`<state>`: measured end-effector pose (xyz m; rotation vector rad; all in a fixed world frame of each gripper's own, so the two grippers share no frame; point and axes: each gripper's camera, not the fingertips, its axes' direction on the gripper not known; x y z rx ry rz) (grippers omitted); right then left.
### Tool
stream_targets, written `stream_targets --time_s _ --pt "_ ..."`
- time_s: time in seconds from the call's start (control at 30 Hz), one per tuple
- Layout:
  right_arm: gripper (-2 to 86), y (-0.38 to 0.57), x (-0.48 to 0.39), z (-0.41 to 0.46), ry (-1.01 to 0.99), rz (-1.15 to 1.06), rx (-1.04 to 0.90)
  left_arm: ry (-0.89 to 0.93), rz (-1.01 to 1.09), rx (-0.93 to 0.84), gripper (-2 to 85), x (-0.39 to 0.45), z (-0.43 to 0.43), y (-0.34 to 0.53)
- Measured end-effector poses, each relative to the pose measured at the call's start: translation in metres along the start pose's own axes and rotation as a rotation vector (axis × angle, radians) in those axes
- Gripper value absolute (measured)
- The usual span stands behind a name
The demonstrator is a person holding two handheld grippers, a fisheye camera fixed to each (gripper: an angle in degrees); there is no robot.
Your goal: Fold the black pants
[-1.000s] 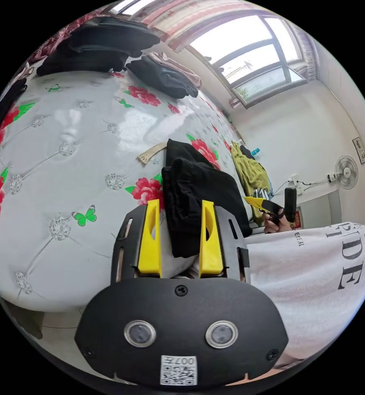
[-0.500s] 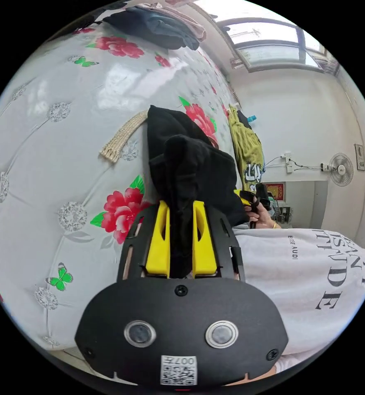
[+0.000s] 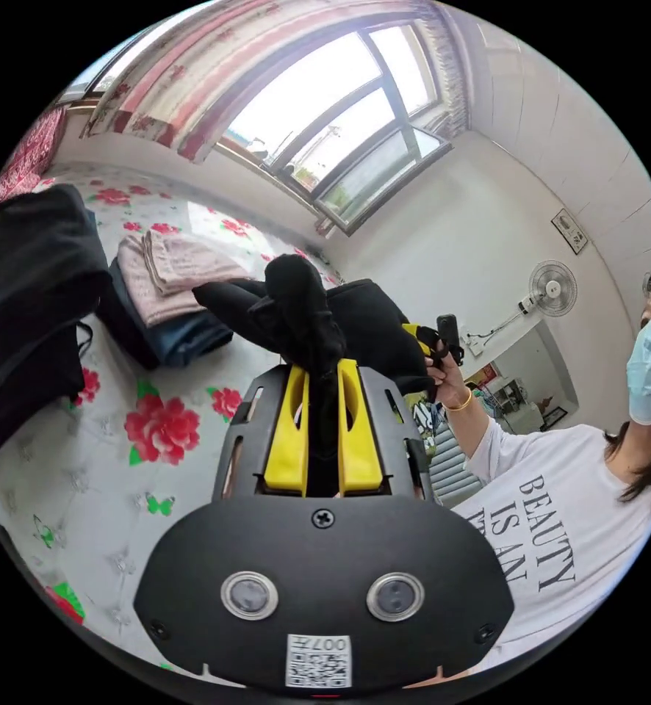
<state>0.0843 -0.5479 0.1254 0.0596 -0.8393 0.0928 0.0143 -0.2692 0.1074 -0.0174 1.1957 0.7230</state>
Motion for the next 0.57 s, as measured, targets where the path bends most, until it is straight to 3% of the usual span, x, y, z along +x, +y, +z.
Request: stream_targets --time_s 0.13,0.23,0.33,0.47,0.57 --pt "3.4 -0.094 0.007 0.040 0.177 -0.011 0.084 -0.235 -0.099 0.083 7.8 -0.041 0.015 -0.090" --pt "3.2 -0.108 0.031 0.082 0.388 0.019 0.086 -0.424 -0.169 0.053 9.9 -0.070 0.041 -0.081" --pt "2.9 -0.050 0.057 0.139 0.514 -0.037 -0.092 -0.509 -0.100 -0.057 10.4 -0.069 0.084 -0.013" --pt "2.6 0.113 0.102 0.219 0.810 -0.090 -0.491 -0.628 -0.099 -0.316 9.2 -0.051 0.146 0.117" --pt "2.3 0.201 0.080 0.217 1.026 -0.197 -0.428 -0.688 -0.095 -0.412 8.5 -0.018 0.168 0.184"
